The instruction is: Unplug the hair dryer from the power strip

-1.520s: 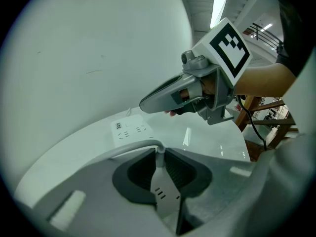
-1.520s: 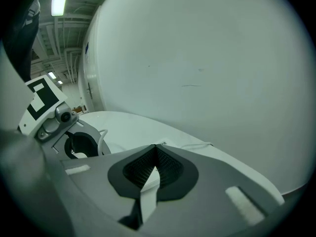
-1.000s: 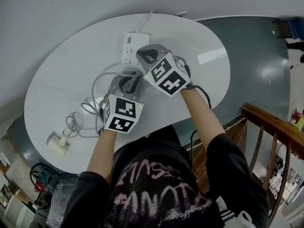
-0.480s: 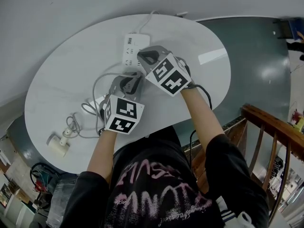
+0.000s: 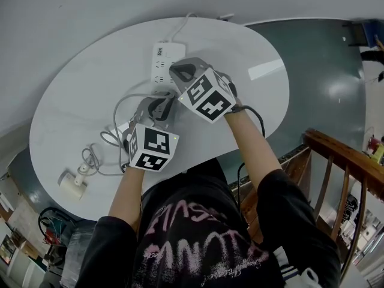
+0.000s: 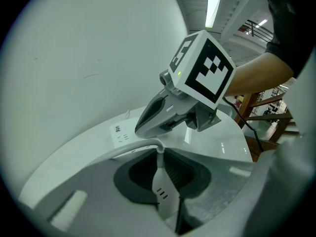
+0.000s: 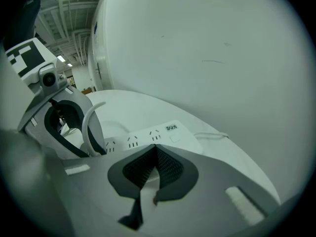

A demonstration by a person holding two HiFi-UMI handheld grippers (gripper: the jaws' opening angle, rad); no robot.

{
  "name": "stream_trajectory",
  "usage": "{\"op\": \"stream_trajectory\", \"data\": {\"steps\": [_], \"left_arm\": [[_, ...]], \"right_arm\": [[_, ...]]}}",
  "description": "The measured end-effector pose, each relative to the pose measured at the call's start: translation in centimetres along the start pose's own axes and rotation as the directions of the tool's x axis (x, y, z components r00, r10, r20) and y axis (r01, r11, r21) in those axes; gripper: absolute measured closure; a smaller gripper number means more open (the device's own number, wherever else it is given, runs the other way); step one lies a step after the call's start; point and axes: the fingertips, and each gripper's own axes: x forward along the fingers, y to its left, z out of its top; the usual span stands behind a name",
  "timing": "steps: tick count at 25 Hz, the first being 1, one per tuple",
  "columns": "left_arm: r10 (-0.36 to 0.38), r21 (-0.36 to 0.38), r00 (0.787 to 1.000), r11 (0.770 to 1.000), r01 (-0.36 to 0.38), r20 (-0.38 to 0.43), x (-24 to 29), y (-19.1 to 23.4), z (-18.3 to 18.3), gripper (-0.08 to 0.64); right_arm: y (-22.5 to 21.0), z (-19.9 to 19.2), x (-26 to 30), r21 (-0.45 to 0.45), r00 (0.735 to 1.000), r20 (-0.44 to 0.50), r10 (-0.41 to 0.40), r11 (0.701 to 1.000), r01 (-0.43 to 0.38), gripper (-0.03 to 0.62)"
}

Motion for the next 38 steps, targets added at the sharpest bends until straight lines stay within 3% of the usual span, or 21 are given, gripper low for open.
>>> {"op": "stream_trajectory", "data": {"steps": [3,7,28,33,38], "left_arm": [[0.003,0.011,1.0,1.0,-0.003,-0.001,-0.06,-0.04,-0.11,0.512],[0.005,-0.042,1.0,0.999,-0.005,-0.001,-0.13,0.18,-0.06,0.512],[0.038,0.043,0.999,0.998,-0.038,-0.015,-0.52,0.18,-0.14,0.517],[0.03,0.002,1.0,1.0,-0.03,-0.004,-0.56,0.32,-0.16,0.517],[0.037,0.042,0.999,0.998,-0.037,-0.018,-0.68,0.29,-0.14,0.517]], "right_arm": [[0.15,0.05,0.16,0.009,1.0,0.0,-0.003,1.0,0.003,0.569],[0.13,0.05,0.17,0.012,1.0,-0.018,0.004,1.0,-0.004,0.569],[0.28,0.28,0.29,0.023,1.0,-0.001,0.006,1.0,-0.006,0.569],[0.28,0.2,0.24,0.022,1.0,0.001,0.005,1.0,-0.005,0.569],[0.33,0.36,0.26,0.027,1.0,0.005,0.001,1.0,-0.001,0.569]]}}
